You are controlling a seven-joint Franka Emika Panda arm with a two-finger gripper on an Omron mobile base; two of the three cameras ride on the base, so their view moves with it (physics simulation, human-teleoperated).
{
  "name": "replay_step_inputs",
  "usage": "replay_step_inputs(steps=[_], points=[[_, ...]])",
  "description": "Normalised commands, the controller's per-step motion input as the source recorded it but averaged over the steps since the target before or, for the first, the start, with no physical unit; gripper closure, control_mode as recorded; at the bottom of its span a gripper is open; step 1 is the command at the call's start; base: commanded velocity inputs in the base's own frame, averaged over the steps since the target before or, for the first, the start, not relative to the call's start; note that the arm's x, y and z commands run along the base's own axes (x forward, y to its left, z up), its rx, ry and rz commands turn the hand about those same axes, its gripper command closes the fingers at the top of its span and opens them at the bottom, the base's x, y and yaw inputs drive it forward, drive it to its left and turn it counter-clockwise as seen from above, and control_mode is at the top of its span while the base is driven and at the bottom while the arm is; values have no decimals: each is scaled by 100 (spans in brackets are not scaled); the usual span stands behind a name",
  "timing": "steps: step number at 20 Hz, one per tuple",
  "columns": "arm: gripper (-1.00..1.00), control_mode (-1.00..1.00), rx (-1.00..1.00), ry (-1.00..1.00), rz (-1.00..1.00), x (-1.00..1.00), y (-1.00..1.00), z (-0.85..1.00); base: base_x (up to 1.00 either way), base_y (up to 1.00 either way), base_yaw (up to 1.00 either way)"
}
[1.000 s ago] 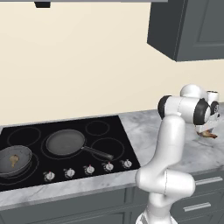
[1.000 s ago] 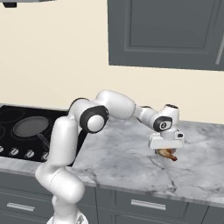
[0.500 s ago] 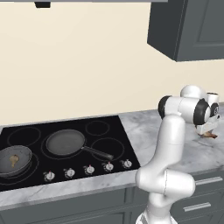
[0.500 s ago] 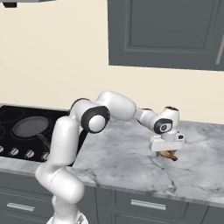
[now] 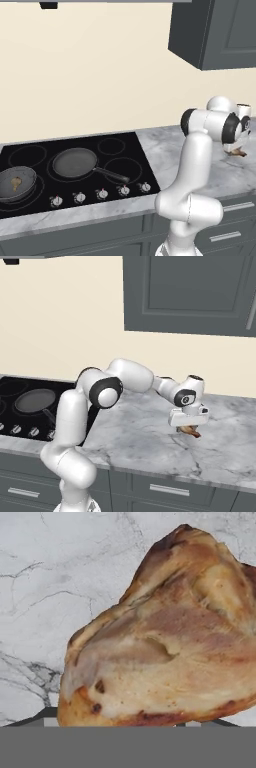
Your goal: Place both pans onto different burners. Then place the garlic and the chicken drumstick on different pans.
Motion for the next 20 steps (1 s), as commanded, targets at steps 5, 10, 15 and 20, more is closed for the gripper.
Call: replay_step_inputs(steps=[5, 10, 15, 20], points=[[100, -100, 0, -7, 0, -5, 55, 39, 0, 0, 0], [100, -100, 0, 0, 0, -2, 72, 33, 0, 0, 0], [100, -100, 0, 0, 0, -6, 72, 17, 0, 0, 0], [100, -100, 0, 0, 0, 0, 82, 13, 0, 0, 0]])
